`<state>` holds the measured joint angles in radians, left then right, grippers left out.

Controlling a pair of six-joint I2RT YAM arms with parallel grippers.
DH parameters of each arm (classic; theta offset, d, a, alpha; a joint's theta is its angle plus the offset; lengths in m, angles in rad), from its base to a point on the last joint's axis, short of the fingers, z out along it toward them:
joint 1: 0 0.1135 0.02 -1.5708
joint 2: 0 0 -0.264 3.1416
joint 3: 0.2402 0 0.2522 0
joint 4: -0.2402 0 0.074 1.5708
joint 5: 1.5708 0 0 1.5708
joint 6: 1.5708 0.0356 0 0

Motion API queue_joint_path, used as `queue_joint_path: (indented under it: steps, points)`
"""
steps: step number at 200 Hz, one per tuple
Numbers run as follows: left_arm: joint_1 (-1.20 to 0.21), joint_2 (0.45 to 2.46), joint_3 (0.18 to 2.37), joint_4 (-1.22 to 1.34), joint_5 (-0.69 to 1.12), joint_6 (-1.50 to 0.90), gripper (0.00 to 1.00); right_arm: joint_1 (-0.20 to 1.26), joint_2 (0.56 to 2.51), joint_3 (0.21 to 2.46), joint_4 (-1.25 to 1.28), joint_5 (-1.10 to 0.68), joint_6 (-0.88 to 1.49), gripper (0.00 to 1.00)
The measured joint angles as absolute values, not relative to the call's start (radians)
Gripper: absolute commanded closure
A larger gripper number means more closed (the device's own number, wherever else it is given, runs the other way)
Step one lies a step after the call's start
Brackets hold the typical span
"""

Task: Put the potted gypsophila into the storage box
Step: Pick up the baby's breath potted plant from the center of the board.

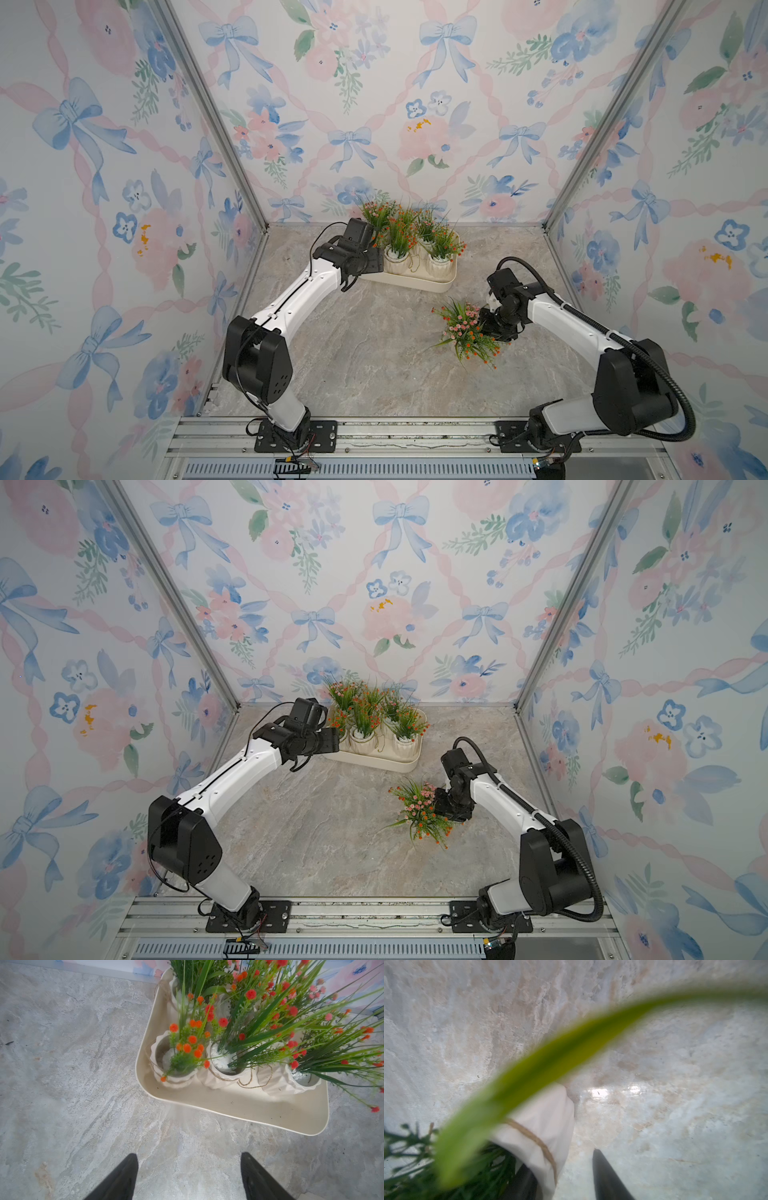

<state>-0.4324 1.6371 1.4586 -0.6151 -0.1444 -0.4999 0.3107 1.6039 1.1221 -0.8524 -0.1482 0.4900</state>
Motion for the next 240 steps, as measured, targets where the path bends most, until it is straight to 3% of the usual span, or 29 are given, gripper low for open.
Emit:
queue_joint_path:
  steps: [135,152,224,240]
  points:
    - [-0.421,1.639,1.456,-0.615,-0.119,-0.497,0.21,0.323,1.605,1.125,-0.848,-0.153,0.49,0.69]
    - [-0.42,1.639,1.456,-0.615,-0.115,-0.497,0.21,0.323,1.605,1.125,-0.847,-0.157,0.486,0.75]
    - [-0.417,1.639,1.456,-0.615,-0.114,-0.497,0.21,0.324,1.605,1.125,-0.842,-0.16,0.487,0.78]
    - [-0.416,1.639,1.456,-0.615,-0.114,-0.497,0.21,0.324,1.604,1.125,-0.843,-0.16,0.485,0.86]
